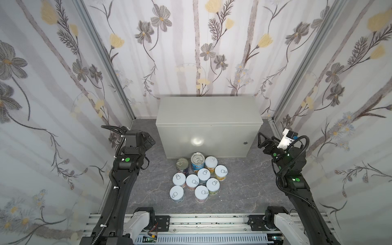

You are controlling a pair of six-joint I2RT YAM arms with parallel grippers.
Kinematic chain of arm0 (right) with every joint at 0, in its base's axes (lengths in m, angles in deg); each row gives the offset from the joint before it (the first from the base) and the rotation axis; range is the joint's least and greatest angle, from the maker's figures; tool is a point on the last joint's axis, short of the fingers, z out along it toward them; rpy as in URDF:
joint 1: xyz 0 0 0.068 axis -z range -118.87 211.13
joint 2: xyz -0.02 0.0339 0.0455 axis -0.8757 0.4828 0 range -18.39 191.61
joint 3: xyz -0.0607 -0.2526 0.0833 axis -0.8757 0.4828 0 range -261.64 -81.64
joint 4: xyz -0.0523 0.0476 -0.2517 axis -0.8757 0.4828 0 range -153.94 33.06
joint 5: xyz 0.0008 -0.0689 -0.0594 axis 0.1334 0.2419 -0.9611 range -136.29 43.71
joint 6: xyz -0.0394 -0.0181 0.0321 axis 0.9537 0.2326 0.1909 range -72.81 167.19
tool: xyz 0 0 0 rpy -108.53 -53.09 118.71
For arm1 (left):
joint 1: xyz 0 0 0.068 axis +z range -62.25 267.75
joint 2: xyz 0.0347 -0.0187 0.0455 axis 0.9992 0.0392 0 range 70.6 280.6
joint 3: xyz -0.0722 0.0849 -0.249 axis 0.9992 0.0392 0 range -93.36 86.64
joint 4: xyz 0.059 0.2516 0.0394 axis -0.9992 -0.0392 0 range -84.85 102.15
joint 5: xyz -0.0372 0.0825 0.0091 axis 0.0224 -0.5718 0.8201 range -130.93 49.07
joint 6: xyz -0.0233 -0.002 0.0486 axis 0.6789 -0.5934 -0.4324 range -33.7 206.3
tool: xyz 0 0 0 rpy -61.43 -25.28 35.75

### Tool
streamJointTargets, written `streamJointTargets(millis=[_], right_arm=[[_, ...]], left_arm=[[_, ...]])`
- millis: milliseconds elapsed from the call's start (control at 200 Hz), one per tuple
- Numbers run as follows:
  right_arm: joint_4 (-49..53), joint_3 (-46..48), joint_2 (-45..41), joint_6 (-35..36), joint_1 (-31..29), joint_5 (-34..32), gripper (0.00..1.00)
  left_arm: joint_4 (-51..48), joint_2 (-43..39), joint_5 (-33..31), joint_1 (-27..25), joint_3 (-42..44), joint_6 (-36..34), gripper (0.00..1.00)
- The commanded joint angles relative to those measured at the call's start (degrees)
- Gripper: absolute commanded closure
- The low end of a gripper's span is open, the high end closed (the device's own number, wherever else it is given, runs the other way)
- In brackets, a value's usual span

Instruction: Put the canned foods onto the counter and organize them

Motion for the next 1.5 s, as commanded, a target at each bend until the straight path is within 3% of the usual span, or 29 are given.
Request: streamJointTargets(millis=[0, 140, 275, 620, 769, 909, 1044, 1299, 1354, 1494], right_arm=[[-5.2, 2.3, -2.2, 4.1, -2.7, 4.0, 0.0], [-9.7, 5.0, -2.4, 5.6, -7.5, 6.3, 0.0], [-13.8, 6.4, -0.3, 5.6, -12.1, 4.4, 0.0], [-16.4, 5.2, 5.8, 6.0, -18.2, 0.5, 0.0], [-16.0, 5.5, 5.9, 6.0, -18.8, -1.6, 0.0], [-14.2, 5.5, 5.5, 6.2, -18.8, -4.5, 0.0], [-13.5, 5.9, 5.2, 6.2, -18.8, -8.0, 0.0], [-12.9, 6.7, 3.4, 6.0, -18.8, -12.0, 0.0], [-12.4, 6.9, 2.7, 6.0, -18.8, -13.0, 0.0], [-11.1, 7.6, 1.1, 6.9, -18.8, -15.0, 0.0]], left_arm=[[3.8, -4.7, 3.4, -1.8, 3.4, -0.2, 0.0], [10.4, -10.9, 11.9, -5.6, 9.3, -0.8, 0.0], [15.7, -13.5, 15.6, -11.2, 14.1, -1.4, 0.0], [14.9, -12.3, 4.5, -29.9, 19.7, -5.5, 0.0], [17.1, -8.3, 11.3, -32.4, 22.6, -6.5, 0.0], [19.8, -7.1, 8.0, -36.4, 25.3, -8.6, 0.0], [23.6, -5.6, 10.5, -38.7, 26.1, -11.4, 0.0], [20.0, 7.2, 0.2, -46.4, 17.7, -8.1, 0.0], [18.7, 9.8, -5.7, -48.4, 15.8, -3.8, 0.0], [20.5, 12.6, -11.9, -52.1, 14.2, 4.1, 0.0]])
